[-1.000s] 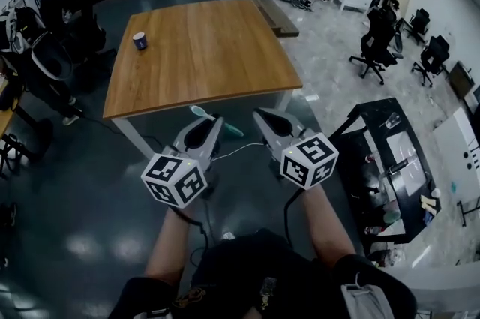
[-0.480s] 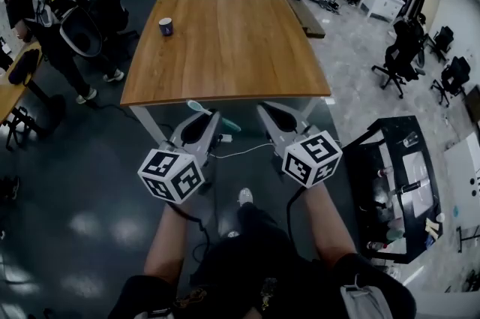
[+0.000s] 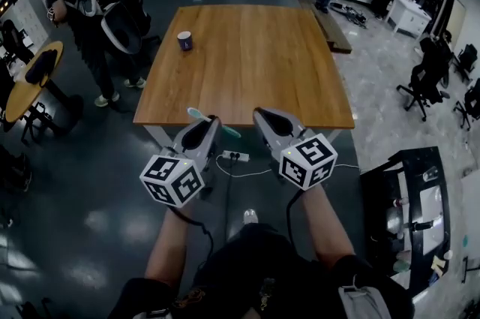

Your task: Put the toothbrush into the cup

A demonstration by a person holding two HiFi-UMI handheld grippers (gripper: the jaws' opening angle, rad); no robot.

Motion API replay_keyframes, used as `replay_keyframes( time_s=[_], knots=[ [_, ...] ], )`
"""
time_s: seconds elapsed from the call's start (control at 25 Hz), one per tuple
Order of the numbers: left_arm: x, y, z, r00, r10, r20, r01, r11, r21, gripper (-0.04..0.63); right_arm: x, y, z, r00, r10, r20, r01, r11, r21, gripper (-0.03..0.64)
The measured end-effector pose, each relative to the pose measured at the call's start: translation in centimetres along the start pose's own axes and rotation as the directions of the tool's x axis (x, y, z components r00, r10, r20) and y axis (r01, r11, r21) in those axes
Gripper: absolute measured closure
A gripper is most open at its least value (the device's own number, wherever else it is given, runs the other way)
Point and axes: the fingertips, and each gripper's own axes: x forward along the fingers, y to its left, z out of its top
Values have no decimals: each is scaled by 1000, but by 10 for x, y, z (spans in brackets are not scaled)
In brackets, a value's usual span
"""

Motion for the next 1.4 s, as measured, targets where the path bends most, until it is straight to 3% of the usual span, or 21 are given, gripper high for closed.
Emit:
replay_keyframes(
  time_s=[0.28,0.72,1.12,1.4],
  knots=[
    [58,47,15,995,96,15,-96,995,17,560,63,-52,5,994,107,-2,-107,994,9,614],
    [108,137,46,979,201,27,-202,978,57,560,152,-92,2,982,186,-27,-186,982,18,614],
    [165,246,58,983,182,13,-183,982,38,560,259,-131,-5,987,151,-60,-151,989,6,614],
    [213,338,52,988,148,-38,-148,989,9,560,342,-160,-26,989,94,-110,-92,995,23,614]
  ],
)
